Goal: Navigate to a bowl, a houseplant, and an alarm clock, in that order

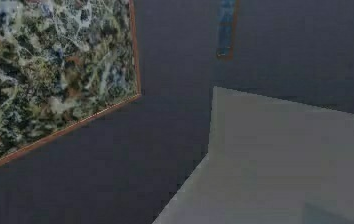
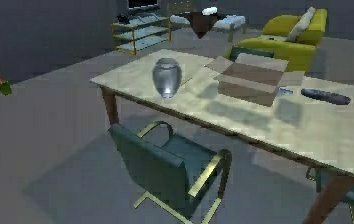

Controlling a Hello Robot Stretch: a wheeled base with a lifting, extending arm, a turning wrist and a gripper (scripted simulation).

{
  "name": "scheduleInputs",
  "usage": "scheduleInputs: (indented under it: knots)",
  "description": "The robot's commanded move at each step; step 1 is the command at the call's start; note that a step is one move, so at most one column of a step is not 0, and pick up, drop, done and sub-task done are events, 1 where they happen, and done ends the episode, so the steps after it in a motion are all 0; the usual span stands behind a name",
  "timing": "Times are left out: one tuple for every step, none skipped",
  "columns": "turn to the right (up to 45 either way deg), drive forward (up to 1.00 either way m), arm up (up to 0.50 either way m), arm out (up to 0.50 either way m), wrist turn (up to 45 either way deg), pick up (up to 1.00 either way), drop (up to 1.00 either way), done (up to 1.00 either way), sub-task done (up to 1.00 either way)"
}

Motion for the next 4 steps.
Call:
scheduleInputs:
  knots:
    - [33.0, 0.0, 0.0, 0.0, 0.0, 0.0, 0.0, 0.0, 0.0]
    - [0.0, 0.65, 0.0, 0.0, 0.0, 0.0, 0.0, 0.0, 0.0]
    - [30.0, 0.0, 0.0, 0.0, 0.0, 0.0, 0.0, 0.0, 0.0]
    - [0.0, 1.0, 0.0, 0.0, 0.0, 0.0, 0.0, 0.0, 0.0]
